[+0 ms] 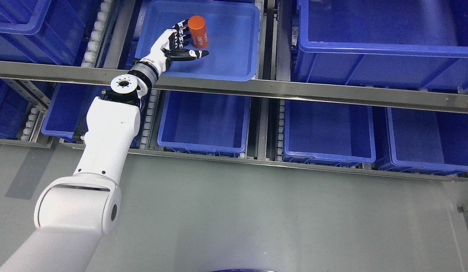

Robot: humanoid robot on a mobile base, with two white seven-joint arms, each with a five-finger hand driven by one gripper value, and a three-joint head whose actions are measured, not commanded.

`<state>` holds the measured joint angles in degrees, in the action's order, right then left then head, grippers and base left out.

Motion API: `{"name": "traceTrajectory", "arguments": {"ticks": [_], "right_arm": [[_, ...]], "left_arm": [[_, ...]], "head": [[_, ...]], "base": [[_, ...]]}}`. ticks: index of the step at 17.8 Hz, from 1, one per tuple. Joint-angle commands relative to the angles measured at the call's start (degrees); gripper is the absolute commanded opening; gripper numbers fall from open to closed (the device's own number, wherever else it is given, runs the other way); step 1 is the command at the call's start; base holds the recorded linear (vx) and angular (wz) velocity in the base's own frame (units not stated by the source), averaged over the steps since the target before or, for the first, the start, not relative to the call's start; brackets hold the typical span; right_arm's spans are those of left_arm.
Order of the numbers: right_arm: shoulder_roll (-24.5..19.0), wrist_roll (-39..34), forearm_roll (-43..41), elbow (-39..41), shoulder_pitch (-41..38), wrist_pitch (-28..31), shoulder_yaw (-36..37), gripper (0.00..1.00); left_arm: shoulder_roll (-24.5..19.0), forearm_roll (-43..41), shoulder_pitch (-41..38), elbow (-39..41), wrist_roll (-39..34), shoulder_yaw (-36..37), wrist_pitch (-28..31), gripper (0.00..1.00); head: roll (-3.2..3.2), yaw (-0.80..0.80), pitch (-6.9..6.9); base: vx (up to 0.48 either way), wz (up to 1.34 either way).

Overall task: Grab orange capacitor from left shelf to right desk
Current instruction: 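Close the left hand fingers around the orange container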

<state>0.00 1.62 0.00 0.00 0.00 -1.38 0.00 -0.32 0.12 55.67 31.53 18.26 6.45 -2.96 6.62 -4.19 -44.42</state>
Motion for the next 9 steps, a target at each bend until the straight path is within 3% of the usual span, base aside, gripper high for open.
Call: {"name": "traceTrajectory", "arguments": {"ticks": [1, 4, 9], "right_arm": [[1.0, 0.0, 0.3, 1.0, -1.1, 0.0, 0.7, 1.0], [1.0, 0.0, 0.3, 1.0, -1.1, 0.0, 0.7, 1.0], [1.0, 0.0, 0.3, 1.0, -1.1, 0.0, 0.7, 1.0]], "left_arm": [[-0.7, 0.7, 2.1, -7.0, -0.3, 2.6, 0.1, 0.95], [-0.7, 0.7, 4.2, -9.5, -0.4, 2.7, 0.1, 0.93], [-0.7, 1.0, 4.8, -9.5, -0.5, 2.4, -0.7, 0.81]], "head": [[0.0, 0.0, 0.0], [0.0, 0.0, 0.0], [0.0, 0.0, 0.0]], "base": [[0.0, 0.0], [0.0, 0.0], [0.0, 0.0]]}}
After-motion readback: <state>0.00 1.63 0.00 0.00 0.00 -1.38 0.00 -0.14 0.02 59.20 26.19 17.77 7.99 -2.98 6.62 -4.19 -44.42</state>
